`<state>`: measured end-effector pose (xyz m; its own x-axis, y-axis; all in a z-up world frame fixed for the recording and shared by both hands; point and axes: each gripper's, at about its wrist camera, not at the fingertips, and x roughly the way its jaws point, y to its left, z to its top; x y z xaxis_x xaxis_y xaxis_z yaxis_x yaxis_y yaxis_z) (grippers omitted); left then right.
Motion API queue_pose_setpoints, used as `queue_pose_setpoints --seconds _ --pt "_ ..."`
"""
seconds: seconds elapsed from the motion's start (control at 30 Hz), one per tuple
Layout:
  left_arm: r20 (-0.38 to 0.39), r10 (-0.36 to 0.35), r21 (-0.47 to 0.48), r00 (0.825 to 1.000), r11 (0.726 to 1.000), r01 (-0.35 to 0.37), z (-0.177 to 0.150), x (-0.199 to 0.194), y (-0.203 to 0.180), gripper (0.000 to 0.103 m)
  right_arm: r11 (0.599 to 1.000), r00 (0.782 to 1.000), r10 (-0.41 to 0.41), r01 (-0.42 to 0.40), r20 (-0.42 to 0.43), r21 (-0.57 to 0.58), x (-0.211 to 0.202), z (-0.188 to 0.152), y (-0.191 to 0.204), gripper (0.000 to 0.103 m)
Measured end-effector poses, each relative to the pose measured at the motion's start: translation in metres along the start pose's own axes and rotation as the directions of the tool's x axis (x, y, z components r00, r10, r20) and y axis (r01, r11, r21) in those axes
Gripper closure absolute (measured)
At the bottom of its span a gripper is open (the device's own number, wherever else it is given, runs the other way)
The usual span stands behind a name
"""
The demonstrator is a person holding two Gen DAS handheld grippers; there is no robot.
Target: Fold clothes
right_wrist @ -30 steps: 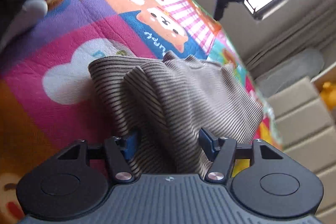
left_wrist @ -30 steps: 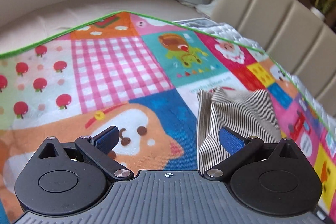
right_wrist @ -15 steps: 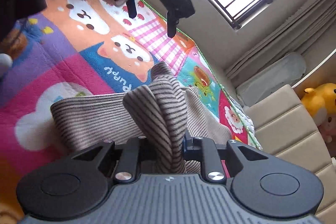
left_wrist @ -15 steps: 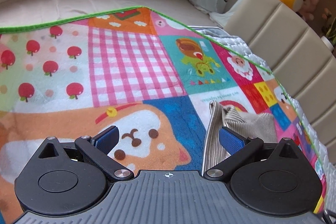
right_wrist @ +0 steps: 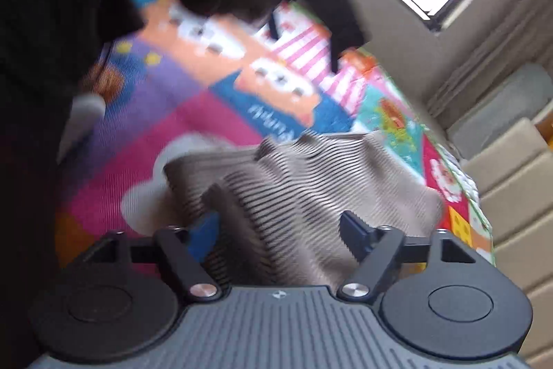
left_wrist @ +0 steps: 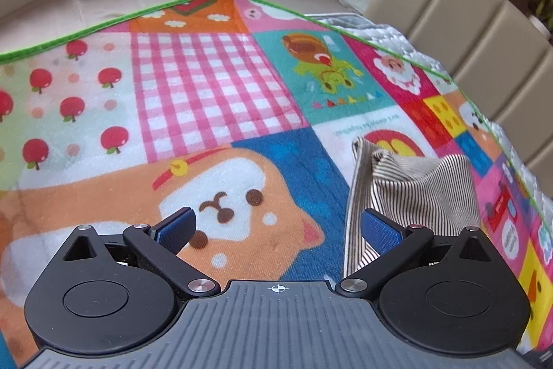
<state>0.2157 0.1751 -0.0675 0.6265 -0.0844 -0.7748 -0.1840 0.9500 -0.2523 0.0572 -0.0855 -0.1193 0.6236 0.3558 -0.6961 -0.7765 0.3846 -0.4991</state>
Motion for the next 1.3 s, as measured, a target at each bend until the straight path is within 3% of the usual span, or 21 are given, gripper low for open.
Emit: queue_pose_setpoints --seconds 0.13,0.23,0.33,0.4,0.47,0.5,0.57,0.6,0.67,0.73,0.93,1.03,1.13,1.2,1.3 --pt "-0.076 -0.064 0.153 0.995 0.985 0.075 -0.015 0.004 -0.025 0.0 0.993 0.999 -0.009 0.013 -0.037 0.121 0.006 -0.011 -0.011 0.0" --pt "-0.184 -0.129 0.286 0.974 0.941 0.179 -0.037 0.008 -0.049 0.0 0.977 0.998 -0.012 0.026 -0.066 0.209 0.011 -0.018 -0.019 0.0" --pt "-0.232 -0.11 0.411 0.966 0.889 0.2 -0.057 0.013 -0.071 0.0 0.954 0.995 -0.013 0.04 -0.094 0.296 0.015 -0.026 -0.027 0.0" --pt "-0.252 -0.081 0.465 0.964 0.864 0.194 -0.066 0.019 -0.08 0.0 0.907 0.989 0.055 0.008 -0.136 0.421 0.022 -0.029 -0.042 0.0" --pt "-0.27 -0.05 0.517 0.962 0.835 0.188 -0.076 0.026 -0.088 0.0 0.799 0.973 0.178 -0.057 -0.145 0.599 0.032 -0.04 -0.064 0.0" --pt "-0.278 -0.034 0.542 0.96 0.819 0.186 -0.08 0.029 -0.093 0.0 0.778 0.971 0.2 -0.074 -0.133 0.624 0.032 -0.043 -0.069 0.0" --pt "-0.292 -0.006 0.581 0.956 0.793 0.183 -0.088 0.034 -0.099 0.0 0.79 0.976 0.186 -0.081 -0.111 0.608 0.026 -0.043 -0.07 0.0" --pt "-0.297 -0.006 0.568 0.955 0.803 0.182 -0.086 0.034 -0.097 0.0 0.816 0.984 0.145 -0.062 -0.1 0.575 0.019 -0.039 -0.065 0.0" --pt "-0.294 -0.002 0.552 0.956 0.816 0.172 -0.082 0.034 -0.092 0.0 0.903 0.999 0.048 -0.041 -0.006 0.428 -0.003 -0.027 -0.046 0.0" --pt "-0.295 -0.003 0.549 0.956 0.818 0.172 -0.081 0.034 -0.091 0.0 0.967 0.994 0.037 -0.062 0.105 0.247 -0.021 -0.013 -0.022 0.0" --pt "-0.289 -0.004 0.563 0.957 0.808 0.173 -0.082 0.035 -0.092 0.0 0.999 0.997 0.029 -0.031 0.077 0.015 -0.011 -0.007 0.026 0.0" --pt "-0.271 -0.015 0.579 0.963 0.796 0.175 -0.08 0.031 -0.092 0.0 0.996 0.998 0.029 -0.034 0.062 0.085 -0.006 -0.004 0.019 0.001" --pt "-0.223 -0.033 0.623 0.974 0.764 0.169 -0.078 0.019 -0.094 0.0 0.966 0.998 0.062 -0.067 0.03 0.249 0.001 -0.005 -0.003 0.014" --pt "-0.188 -0.052 0.651 0.981 0.742 0.164 -0.076 0.01 -0.095 0.0 0.924 0.994 0.098 -0.105 0.036 0.367 0.005 -0.012 -0.019 0.014" --pt "-0.125 -0.143 0.669 0.982 0.719 0.19 -0.071 -0.017 -0.088 0.0 0.832 0.987 0.151 -0.157 0.055 0.532 0.01 -0.023 -0.042 0.014"
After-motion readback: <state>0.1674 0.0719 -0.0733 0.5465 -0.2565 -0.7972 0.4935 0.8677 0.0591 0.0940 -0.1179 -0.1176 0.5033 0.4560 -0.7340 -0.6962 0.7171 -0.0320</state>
